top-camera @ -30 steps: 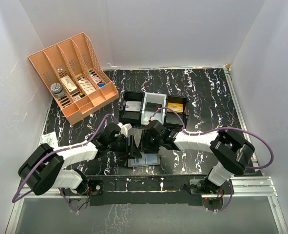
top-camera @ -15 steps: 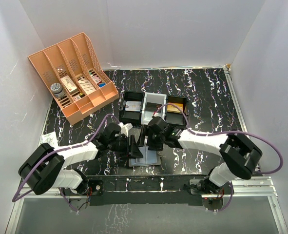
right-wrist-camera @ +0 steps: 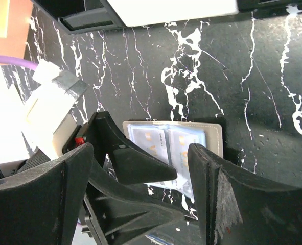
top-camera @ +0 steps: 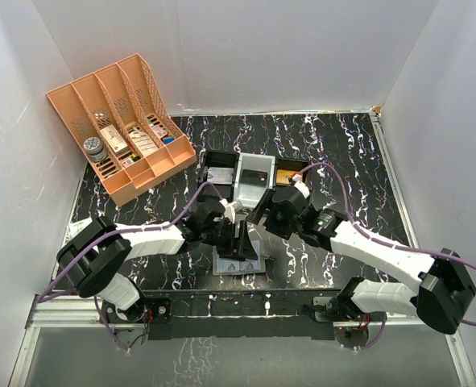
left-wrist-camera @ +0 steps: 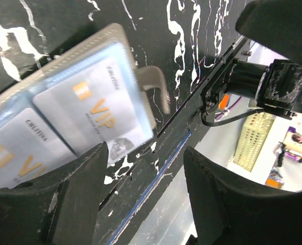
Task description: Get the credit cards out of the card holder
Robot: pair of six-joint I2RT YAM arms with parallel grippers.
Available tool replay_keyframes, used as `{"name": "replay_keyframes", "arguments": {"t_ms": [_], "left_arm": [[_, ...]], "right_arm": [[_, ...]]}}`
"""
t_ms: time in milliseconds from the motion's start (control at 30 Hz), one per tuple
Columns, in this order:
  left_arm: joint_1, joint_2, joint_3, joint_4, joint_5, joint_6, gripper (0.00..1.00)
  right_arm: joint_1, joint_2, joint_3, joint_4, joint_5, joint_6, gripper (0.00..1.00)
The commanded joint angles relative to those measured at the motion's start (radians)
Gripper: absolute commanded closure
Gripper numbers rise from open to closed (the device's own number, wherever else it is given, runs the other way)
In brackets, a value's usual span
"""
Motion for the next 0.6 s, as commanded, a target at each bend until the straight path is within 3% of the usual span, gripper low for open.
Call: {"name": "replay_keyframes", "arguments": {"t_ms": [0, 133, 233, 400, 567], "left_arm": [[-0.059, -0.028, 0.091, -0.086, -0.089, 0.024, 0.38], [-0.059, -0.109, 0.117, -0.231, -0.195, 0.075, 0.36], [-0.060, -0.149, 0.103, -0.302, -0.271, 0.084, 0.37], [-0.060, -0.216, 0.048, -0.330, -0.337, 0.051, 0.44], [-0.060, -0.252, 0.032, -0.376, -0.424, 0.011, 0.52]], "right_arm": [[-0.007, -0.085, -0.054, 0.030, 0.056, 0.061, 0.28], [-0.007, -0.120, -0.093, 0.093, 0.007, 0.061, 0.32], [-0.009, -0.124, -0.113, 0.152, -0.056, 0.042, 0.42], [-0.009, -0.094, -0.130, 0.230, -0.176, 0.025, 0.62], [-0.009, -0.019, -0.140, 0.303, -0.316, 0.001, 0.69]]}}
